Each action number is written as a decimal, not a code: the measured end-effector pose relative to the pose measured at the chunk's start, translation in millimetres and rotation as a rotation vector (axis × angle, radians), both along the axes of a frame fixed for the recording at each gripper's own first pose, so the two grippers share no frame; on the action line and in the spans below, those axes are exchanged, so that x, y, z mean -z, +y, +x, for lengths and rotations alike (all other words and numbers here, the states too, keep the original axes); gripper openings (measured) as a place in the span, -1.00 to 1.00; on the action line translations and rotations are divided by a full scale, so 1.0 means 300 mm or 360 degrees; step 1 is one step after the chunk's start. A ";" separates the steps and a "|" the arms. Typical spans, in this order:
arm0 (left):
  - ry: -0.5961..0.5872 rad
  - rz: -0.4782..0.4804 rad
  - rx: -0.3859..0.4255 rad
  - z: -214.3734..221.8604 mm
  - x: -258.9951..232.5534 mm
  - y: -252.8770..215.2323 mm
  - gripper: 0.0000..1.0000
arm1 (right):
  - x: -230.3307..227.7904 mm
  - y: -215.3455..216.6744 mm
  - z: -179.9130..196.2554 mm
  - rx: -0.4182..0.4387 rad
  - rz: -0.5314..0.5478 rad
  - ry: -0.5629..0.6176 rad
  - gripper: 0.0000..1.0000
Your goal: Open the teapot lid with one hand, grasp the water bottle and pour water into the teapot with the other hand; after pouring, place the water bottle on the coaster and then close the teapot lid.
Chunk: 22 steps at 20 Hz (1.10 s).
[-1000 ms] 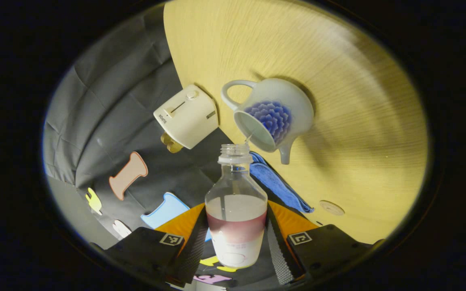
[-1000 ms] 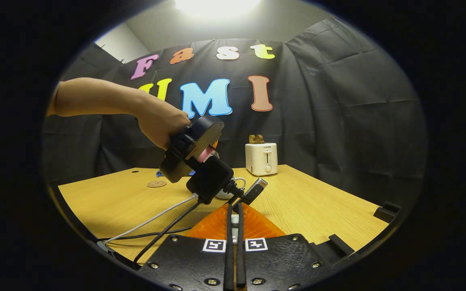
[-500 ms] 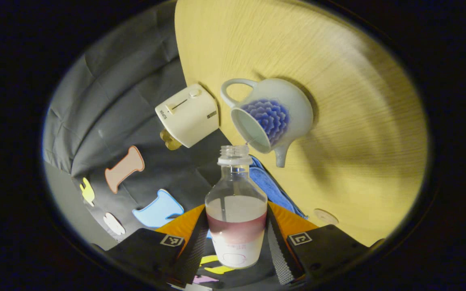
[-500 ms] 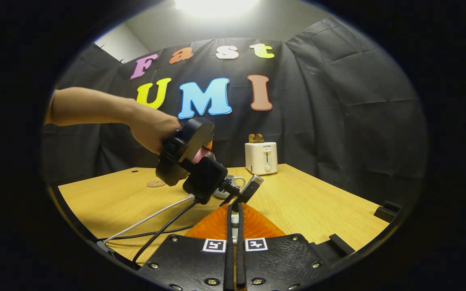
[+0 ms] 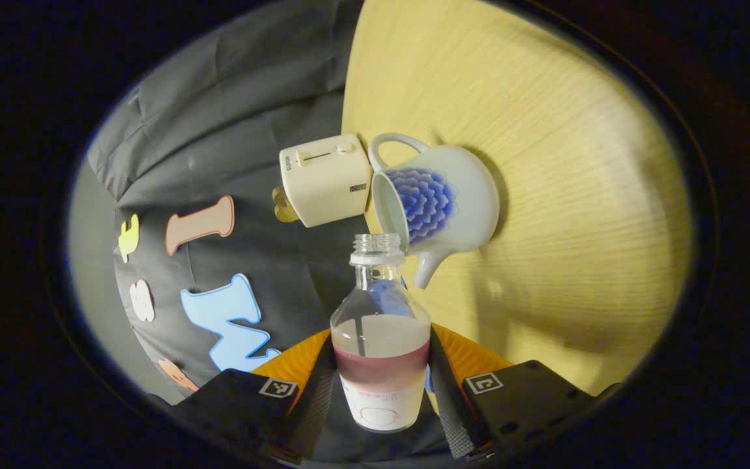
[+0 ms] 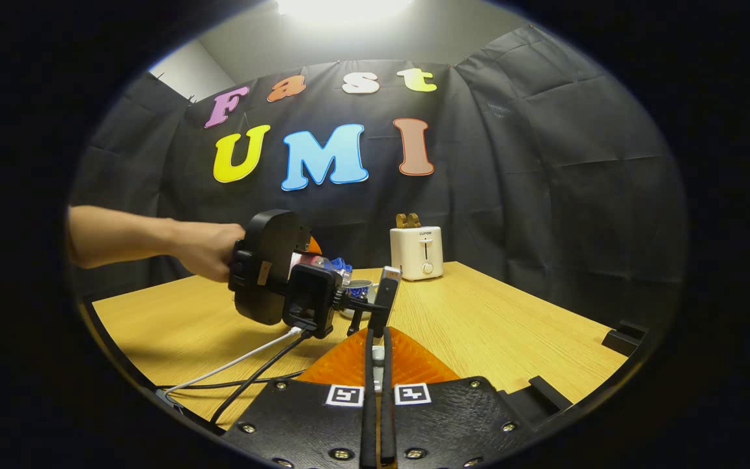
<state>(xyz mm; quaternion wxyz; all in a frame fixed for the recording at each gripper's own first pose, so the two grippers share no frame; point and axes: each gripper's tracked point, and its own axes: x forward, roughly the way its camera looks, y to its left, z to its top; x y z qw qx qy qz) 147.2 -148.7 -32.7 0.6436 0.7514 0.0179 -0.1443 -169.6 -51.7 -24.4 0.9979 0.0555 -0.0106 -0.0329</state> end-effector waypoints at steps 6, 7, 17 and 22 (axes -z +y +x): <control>-0.0033 -0.0654 -0.0011 -0.054 -0.090 0.066 0.70 | -0.062 -0.002 -0.010 0.0027 -0.0030 -0.0080 -0.94; -0.0024 -0.0759 -0.0040 -0.049 -0.094 0.099 0.70 | -0.072 -0.001 -0.007 0.0030 -0.0043 -0.0094 -0.94; -0.0053 -0.2003 -0.0275 -0.205 -0.186 0.484 0.70 | -0.204 0.110 0.142 -0.0099 -0.0125 -0.0188 -0.94; 0.0018 -0.2522 -0.0286 -0.262 -0.224 0.617 0.69 | -0.235 0.159 0.257 -0.0130 -0.0139 -0.0213 -0.94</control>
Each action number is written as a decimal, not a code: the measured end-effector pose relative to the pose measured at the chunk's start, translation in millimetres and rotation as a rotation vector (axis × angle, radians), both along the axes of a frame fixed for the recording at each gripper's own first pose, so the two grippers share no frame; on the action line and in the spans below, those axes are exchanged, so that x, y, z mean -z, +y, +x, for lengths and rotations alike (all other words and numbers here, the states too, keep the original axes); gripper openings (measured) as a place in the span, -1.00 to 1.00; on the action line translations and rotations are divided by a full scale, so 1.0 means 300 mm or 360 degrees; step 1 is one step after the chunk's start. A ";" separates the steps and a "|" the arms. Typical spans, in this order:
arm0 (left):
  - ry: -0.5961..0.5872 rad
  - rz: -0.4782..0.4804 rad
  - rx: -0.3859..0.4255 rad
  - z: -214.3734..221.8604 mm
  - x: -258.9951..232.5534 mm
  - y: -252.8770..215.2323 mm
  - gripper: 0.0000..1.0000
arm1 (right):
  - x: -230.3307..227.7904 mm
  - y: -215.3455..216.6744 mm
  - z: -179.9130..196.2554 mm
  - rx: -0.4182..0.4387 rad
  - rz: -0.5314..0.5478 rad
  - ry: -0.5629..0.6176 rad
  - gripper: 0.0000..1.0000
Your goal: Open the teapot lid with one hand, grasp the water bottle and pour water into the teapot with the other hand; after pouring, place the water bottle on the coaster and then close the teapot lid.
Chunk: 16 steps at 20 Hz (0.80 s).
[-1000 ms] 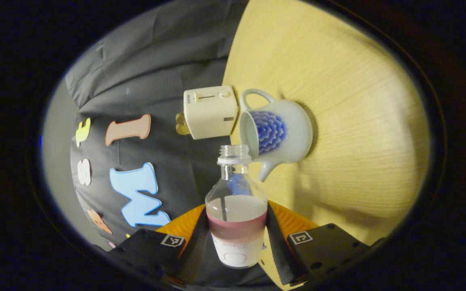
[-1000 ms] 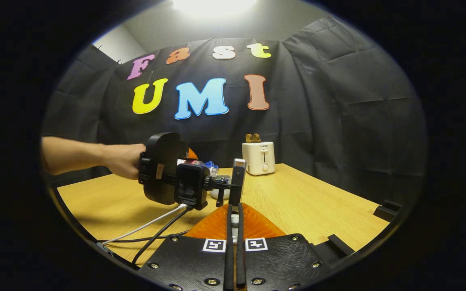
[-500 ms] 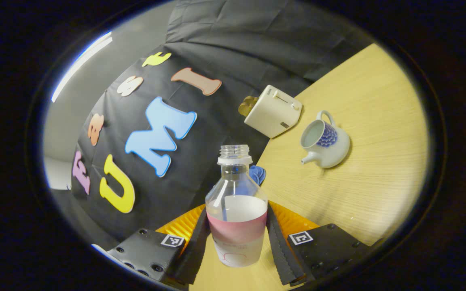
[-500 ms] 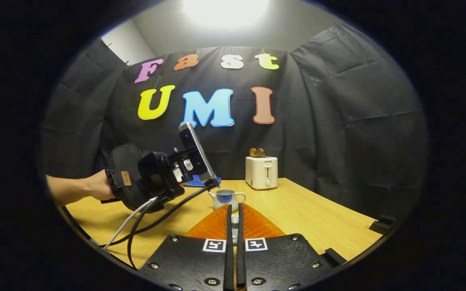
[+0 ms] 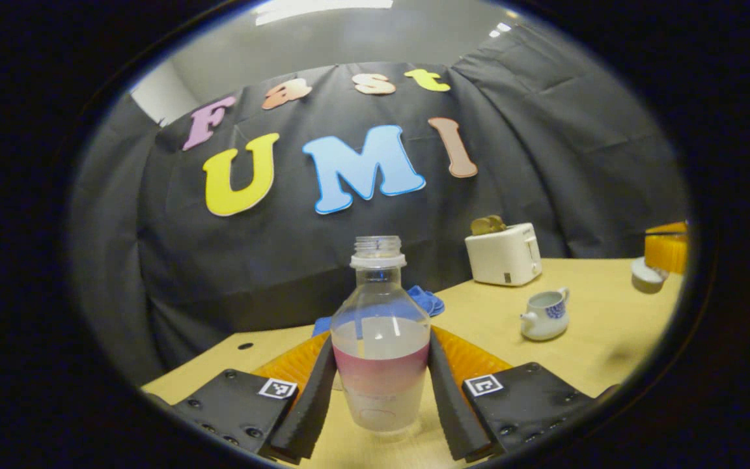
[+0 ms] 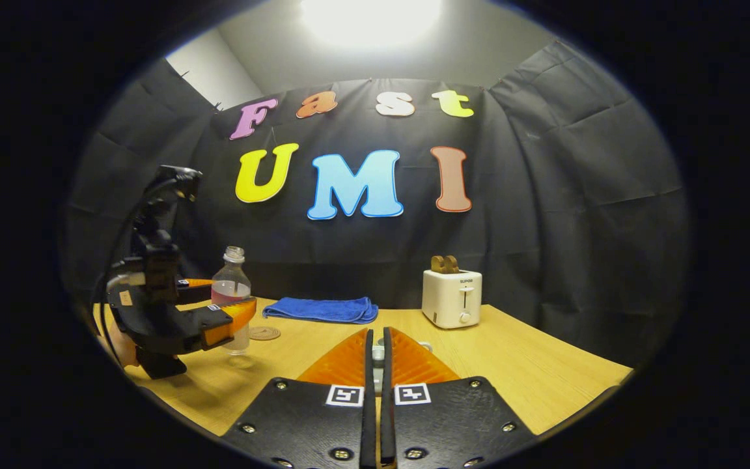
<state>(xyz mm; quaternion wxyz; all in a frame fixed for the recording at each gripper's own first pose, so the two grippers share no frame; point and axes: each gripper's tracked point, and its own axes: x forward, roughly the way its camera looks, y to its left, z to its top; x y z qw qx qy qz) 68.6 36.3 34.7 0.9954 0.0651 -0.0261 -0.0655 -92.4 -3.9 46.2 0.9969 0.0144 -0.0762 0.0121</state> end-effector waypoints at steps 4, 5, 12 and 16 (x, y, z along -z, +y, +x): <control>-0.0001 -0.0211 -0.0108 0.080 -0.004 0.139 0.69 | 0.020 0.038 0.044 -0.0026 -0.0009 0.0034 -0.94; 0.0003 -0.0239 -0.0115 0.106 -0.012 0.164 0.69 | 0.023 0.045 0.047 -0.0031 -0.0023 0.0034 -0.94; -0.0014 -0.0338 -0.0129 0.308 -0.012 0.237 0.67 | 0.062 0.033 0.062 -0.0039 -0.0034 0.0070 -0.94; -0.0031 -0.0272 -0.0140 0.420 0.011 0.220 0.69 | 0.078 0.001 0.065 -0.0012 -0.0027 0.0082 -0.94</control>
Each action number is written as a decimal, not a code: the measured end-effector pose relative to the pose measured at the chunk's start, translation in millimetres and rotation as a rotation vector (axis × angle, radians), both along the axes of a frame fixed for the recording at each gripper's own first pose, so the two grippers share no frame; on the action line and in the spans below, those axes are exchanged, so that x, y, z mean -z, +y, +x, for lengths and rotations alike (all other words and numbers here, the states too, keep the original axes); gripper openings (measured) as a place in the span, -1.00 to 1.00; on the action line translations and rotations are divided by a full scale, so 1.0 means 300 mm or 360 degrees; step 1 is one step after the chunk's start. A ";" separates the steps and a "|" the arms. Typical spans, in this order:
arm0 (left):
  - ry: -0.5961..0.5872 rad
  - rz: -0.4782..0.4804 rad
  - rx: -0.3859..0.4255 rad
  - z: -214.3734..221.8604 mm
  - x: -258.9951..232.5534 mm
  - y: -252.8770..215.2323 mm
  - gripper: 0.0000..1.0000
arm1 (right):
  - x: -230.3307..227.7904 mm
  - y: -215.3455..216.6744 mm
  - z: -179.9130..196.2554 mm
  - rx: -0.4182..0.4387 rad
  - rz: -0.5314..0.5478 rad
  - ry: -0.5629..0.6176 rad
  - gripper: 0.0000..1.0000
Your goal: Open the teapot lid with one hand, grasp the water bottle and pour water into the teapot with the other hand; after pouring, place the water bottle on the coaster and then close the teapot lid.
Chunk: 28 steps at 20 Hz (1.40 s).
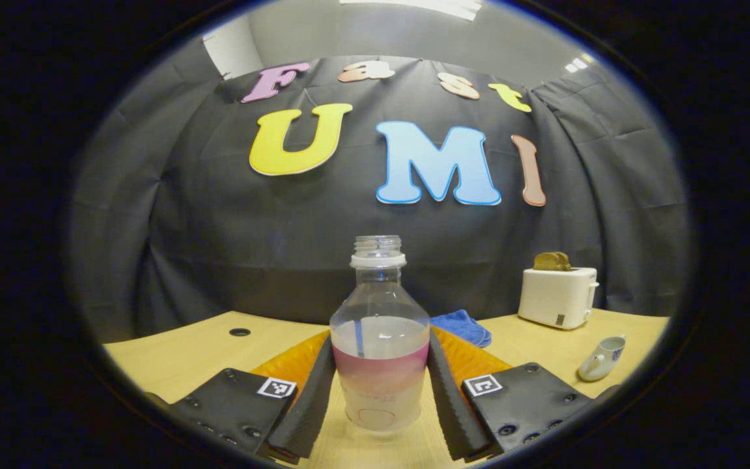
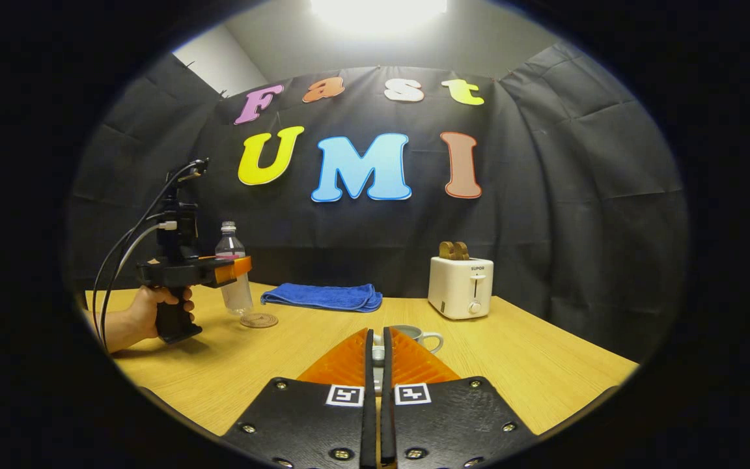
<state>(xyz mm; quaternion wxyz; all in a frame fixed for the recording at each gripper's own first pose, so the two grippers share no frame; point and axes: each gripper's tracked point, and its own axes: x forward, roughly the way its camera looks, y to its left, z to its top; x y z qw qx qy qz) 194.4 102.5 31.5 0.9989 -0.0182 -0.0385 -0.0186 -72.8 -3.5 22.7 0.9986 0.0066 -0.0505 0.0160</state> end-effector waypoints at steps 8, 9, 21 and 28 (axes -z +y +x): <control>0.0021 0.0085 -0.0013 0.098 0.061 -0.024 0.67 | 0.007 -0.024 0.006 0.0023 -0.0003 0.0009 -0.94; 0.0027 0.0079 -0.0020 0.111 0.064 -0.014 0.67 | 0.005 -0.025 0.008 0.0023 -0.0002 0.0009 -0.94; 0.0057 0.0010 0.0003 0.141 0.098 -0.009 0.73 | 0.016 -0.029 0.010 0.0026 0.0005 0.0023 -0.94; 0.0052 0.0028 0.0006 0.118 0.083 -0.023 1.00 | 0.019 -0.026 0.010 0.0022 0.0000 0.0030 -0.94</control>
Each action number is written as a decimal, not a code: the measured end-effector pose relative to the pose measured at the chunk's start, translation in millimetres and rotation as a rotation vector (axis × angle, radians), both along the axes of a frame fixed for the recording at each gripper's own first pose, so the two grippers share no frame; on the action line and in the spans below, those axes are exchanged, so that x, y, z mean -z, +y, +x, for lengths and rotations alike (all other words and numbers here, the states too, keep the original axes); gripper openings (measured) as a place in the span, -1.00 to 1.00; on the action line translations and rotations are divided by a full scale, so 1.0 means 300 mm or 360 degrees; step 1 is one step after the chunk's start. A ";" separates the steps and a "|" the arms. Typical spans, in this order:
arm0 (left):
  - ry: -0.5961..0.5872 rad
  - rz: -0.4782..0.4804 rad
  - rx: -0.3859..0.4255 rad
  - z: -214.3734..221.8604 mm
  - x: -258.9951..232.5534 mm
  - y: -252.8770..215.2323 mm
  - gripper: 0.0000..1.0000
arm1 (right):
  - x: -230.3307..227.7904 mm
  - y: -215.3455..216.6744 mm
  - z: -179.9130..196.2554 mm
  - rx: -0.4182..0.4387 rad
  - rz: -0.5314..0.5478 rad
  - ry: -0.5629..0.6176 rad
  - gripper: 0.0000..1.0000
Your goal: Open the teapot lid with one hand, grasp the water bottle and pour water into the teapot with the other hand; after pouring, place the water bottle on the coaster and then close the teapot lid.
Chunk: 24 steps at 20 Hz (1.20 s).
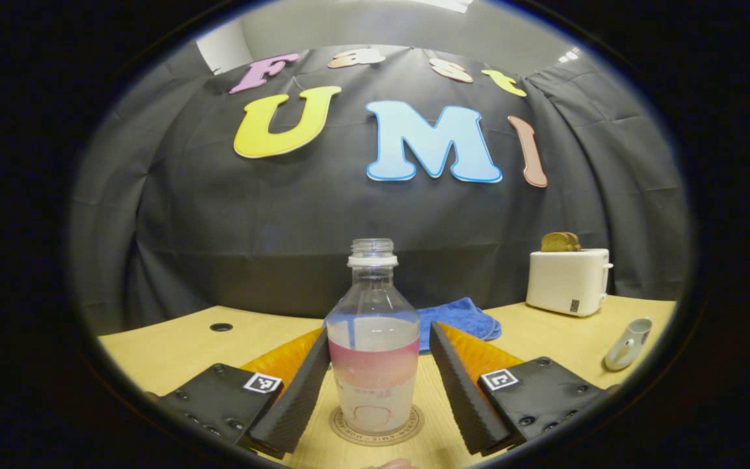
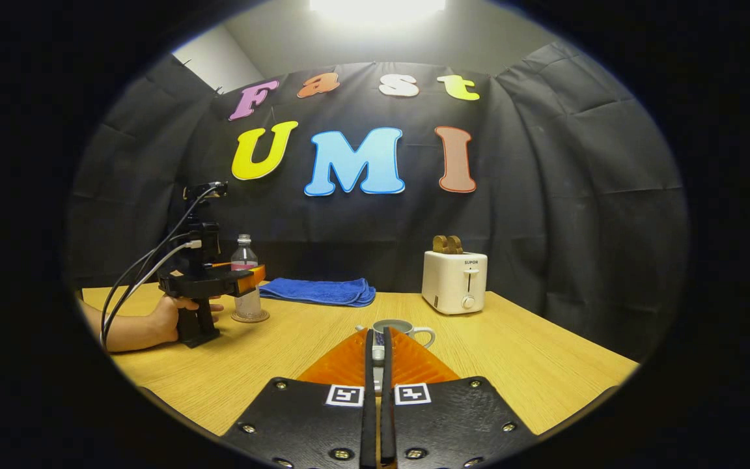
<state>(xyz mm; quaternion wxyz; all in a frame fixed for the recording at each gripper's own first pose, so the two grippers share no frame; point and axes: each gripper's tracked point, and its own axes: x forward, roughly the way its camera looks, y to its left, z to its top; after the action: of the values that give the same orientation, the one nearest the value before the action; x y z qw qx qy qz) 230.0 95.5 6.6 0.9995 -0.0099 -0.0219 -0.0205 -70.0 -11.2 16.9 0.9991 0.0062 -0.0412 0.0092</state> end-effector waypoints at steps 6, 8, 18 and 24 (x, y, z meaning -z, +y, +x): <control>-0.0036 0.0021 -0.0022 -0.051 -0.039 0.005 1.00 | -0.014 0.000 -0.013 0.0003 0.0005 -0.0012 -0.94; -0.0034 0.0023 -0.0019 -0.079 -0.047 0.000 1.00 | -0.029 0.004 -0.024 0.0006 0.0002 -0.0028 -0.94; -0.0075 0.0063 -0.0022 -0.181 -0.088 -0.005 1.00 | -0.075 0.015 -0.072 0.0013 -0.0033 -0.0072 -0.94; -0.0008 -0.0026 0.0016 -0.404 -0.099 -0.015 1.00 | -0.092 -0.018 0.012 0.0028 0.0022 -0.0079 -0.94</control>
<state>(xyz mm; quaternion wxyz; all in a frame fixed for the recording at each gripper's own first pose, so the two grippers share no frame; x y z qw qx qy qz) 108.6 90.8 36.2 0.9992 -0.0181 -0.0246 -0.0253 -66.4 -16.6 44.4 0.9977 0.0125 -0.0662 0.0004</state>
